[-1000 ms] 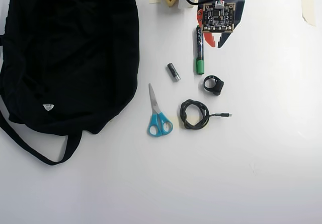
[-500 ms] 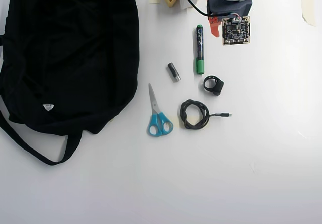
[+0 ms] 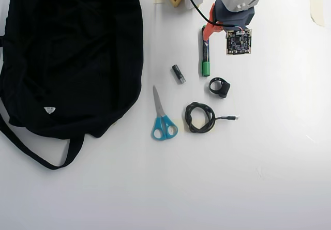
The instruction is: Put the green marker into the black bag
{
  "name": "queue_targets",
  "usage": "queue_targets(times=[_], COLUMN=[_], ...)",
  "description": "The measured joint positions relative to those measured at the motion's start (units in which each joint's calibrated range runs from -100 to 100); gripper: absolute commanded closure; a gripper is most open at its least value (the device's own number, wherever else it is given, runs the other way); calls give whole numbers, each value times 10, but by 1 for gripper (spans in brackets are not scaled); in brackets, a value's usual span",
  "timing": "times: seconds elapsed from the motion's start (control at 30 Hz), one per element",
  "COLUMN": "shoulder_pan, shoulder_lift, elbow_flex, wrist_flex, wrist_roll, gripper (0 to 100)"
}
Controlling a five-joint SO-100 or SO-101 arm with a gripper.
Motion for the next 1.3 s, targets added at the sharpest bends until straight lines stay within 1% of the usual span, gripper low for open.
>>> queue_targets(times=[0.2,0.37,0.67,0.83,1.03,1.3], shoulder_pan=[1,-3,-1,-1,2,12], shoulder_lift=[0,0,0,0,0,0], elbow_flex=[61,80,121,122,131,167], wrist_flex=[-70,-113,-122,-122,-123,-169], wrist_roll=[-11,-14,-21,-30,-34,-34], gripper=[73,73,73,68,68,68])
